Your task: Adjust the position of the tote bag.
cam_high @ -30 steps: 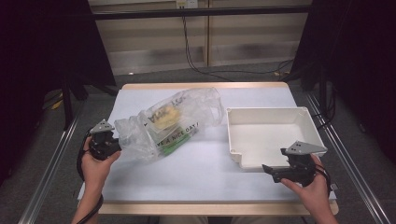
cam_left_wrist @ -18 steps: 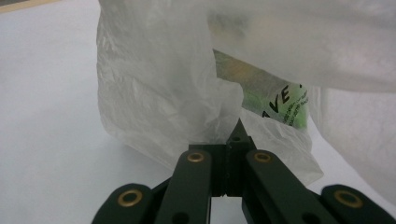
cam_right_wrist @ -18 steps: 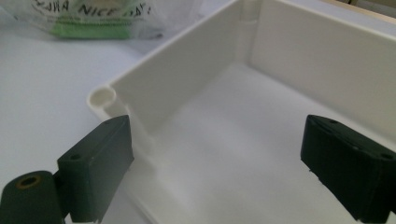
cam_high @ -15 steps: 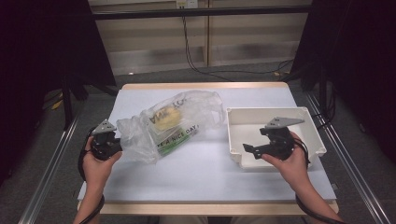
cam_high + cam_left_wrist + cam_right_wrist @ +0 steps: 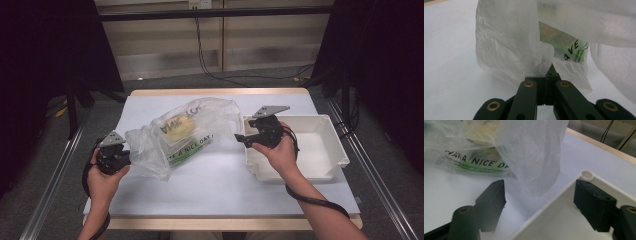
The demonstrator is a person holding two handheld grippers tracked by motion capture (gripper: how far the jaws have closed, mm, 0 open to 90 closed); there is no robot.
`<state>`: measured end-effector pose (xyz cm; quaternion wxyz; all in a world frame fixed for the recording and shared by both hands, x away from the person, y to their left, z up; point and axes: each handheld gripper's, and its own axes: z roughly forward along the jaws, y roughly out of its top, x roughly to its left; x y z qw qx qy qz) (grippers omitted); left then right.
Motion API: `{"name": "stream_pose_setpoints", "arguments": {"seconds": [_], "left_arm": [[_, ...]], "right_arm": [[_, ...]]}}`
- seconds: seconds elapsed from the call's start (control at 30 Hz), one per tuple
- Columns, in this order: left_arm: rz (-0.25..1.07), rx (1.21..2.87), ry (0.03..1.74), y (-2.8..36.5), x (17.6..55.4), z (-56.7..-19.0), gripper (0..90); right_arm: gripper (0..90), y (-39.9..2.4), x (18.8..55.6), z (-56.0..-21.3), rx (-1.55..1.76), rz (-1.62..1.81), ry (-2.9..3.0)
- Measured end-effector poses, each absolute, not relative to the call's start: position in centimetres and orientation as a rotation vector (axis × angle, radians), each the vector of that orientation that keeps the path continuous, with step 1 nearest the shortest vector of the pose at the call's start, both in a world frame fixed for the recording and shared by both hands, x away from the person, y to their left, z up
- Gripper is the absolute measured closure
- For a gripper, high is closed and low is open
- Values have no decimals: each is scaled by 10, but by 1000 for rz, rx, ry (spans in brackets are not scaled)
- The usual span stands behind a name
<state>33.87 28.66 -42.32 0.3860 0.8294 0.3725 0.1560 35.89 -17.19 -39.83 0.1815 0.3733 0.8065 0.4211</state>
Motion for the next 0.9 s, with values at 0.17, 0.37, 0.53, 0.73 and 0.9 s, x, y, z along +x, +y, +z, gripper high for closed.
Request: {"name": "stream_pose_setpoints", "arguments": {"seconds": [0.17,0.37,0.53,0.73,0.9], "left_arm": [[401,2111,949,288,339,-424,900],[407,2105,951,289,342,-424,900],[416,2096,967,290,344,-424,900],[422,2062,987,291,352,-425,900],[401,2031,1011,292,360,-427,900]], "right_arm": [[525,-162,372,-399,1001,1167,2288],[877,-158,362,-406,956,1277,2350],[896,-156,346,-405,932,1299,2397],[896,-155,321,-402,912,1349,2425],[896,-158,303,-396,910,1439,2429]]}}
